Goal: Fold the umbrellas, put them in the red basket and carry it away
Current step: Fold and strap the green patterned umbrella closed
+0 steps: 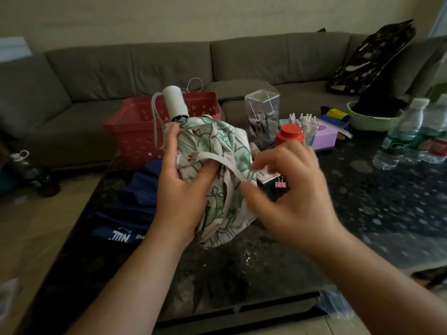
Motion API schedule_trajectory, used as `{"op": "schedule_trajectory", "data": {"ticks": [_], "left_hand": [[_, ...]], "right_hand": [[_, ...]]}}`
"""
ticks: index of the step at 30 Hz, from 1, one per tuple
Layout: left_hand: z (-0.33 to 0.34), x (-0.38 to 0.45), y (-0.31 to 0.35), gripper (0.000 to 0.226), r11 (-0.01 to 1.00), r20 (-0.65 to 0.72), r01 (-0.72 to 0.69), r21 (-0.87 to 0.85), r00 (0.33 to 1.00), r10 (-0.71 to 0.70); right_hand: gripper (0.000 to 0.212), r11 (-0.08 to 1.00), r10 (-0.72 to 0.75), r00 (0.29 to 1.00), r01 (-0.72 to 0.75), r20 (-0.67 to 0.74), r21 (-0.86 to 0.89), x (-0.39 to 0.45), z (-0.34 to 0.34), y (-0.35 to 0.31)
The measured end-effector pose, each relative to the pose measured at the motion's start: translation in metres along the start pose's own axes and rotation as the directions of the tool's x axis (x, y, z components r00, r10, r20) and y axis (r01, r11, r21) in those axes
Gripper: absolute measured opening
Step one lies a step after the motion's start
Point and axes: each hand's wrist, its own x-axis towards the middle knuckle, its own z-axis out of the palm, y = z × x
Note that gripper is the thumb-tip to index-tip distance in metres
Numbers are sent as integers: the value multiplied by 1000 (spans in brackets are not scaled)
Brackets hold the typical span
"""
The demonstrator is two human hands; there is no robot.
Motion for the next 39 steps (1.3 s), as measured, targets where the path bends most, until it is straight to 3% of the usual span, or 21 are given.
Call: {"op": "schedule_trajectory", "data": {"ticks": [3, 6, 11, 17, 20, 22, 24, 26, 28, 33, 39], "left_hand": [[-1, 2, -2, 79, 1000, -59, -28, 0, 998, 28], [0, 1, -3, 79, 998, -101, -62, 30, 993, 65], [2, -2, -2, 83, 986, -147, -135, 94, 978, 148], [2, -3, -6, 83, 978, -178, -173, 113, 965, 191], [5, -3, -3, 81, 986, -164, -143, 85, 974, 155], [6, -3, -2, 79, 995, -162, -100, 31, 981, 103], [6, -1, -1, 78, 996, -154, -41, -79, 988, 28], [6, 0, 1, 77, 981, -127, 21, -192, 991, -46], [8, 0, 4, 79, 958, -95, 69, -280, 990, -99], [11, -2, 5, 78, 951, -83, 82, -297, 990, -111], [10, 1, 0, 74, 970, -137, 92, -224, 983, -125]], "right_hand": [[22, 996, 91, 980, -91, 176, -11, -11, 15, -13], [25, 970, 234, 951, -242, 203, 12, -12, 24, -16], [26, 938, 336, 916, -346, 218, 7, -7, 28, -15], [29, 952, 306, 932, -296, 194, -80, -5, 32, -15], [35, 959, 258, 946, -226, 198, -171, -3, 31, -14], [35, 953, 299, 926, -277, 229, -120, 0, 28, -11], [32, 874, 429, 841, -479, 330, 82, 5, 24, -13], [29, 660, 530, 713, -687, 459, 304, 8, 20, -16], [26, 536, 540, 664, -745, 517, 398, 8, 19, -17], [3, 548, 504, 719, -694, 479, 467, 5, 20, -13], [19, 662, 441, 820, -572, 364, 485, 3, 22, -4]]}}
